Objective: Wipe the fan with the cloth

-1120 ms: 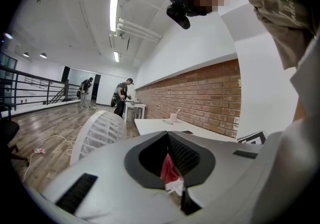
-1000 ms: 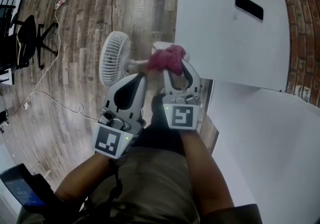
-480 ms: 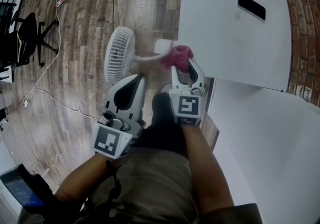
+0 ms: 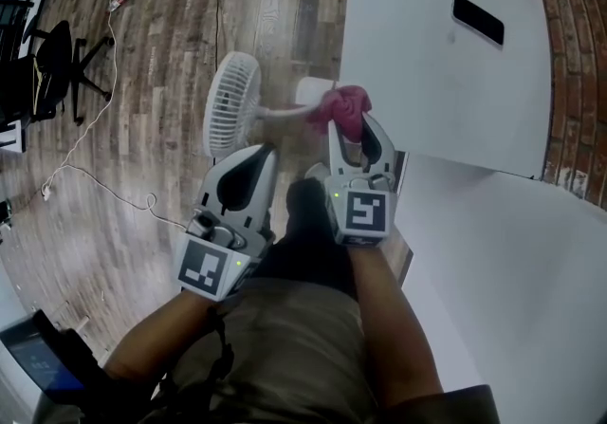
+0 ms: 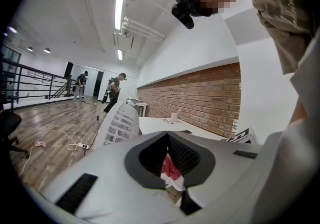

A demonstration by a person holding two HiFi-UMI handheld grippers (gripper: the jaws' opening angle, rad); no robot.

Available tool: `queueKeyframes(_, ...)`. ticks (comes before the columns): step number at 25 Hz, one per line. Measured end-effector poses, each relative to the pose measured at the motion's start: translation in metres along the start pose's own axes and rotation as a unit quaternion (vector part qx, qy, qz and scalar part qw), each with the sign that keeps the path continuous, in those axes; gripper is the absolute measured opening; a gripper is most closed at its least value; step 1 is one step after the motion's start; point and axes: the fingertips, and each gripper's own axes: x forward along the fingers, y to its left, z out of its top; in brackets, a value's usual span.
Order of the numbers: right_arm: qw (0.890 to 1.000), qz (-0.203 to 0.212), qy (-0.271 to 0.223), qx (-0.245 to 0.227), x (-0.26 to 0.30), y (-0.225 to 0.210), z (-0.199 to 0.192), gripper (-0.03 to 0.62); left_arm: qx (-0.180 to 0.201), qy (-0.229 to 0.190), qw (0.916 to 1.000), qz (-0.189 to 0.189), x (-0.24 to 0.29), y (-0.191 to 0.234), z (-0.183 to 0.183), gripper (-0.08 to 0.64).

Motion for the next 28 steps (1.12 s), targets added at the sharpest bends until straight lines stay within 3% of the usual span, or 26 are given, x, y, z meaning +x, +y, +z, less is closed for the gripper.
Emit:
queueKeyframes(12, 0.997, 0.045, -0.058, 0.008, -0.011, 0.033, 0.056, 0.169, -0.013, -0.005, 0.9998, -0.011, -0.004, -0.002, -0.001, 0.002)
queueKeyframes(18, 0.992, 0.063, -0.085, 0.064, -0.017, 0.043, 0.073, 0.169, -0.019, -0.007, 0.9997, -0.015, -0.003, -0.005, -0.004, 0.002)
queueKeyframes(24, 0.981, 0.109, -0.123, 0.100, -0.042, 0.067, 0.104, 0.170, -0.022, -0.002, 0.9998, -0.004, -0.001, -0.005, -0.005, 0.002)
queueKeyframes(26, 0.976, 0.132, -0.137, 0.106, -0.054, 0.070, 0.114, 0.173, -0.037, -0.008, 0.9993, -0.006, -0.001, -0.005, -0.005, 0.073)
queueKeyframes(28, 0.975, 0.150, -0.137, 0.094, -0.064, 0.071, 0.118, 0.173, -0.026, -0.015, 0.9994, -0.017, 0.000, -0.011, -0.002, 0.150)
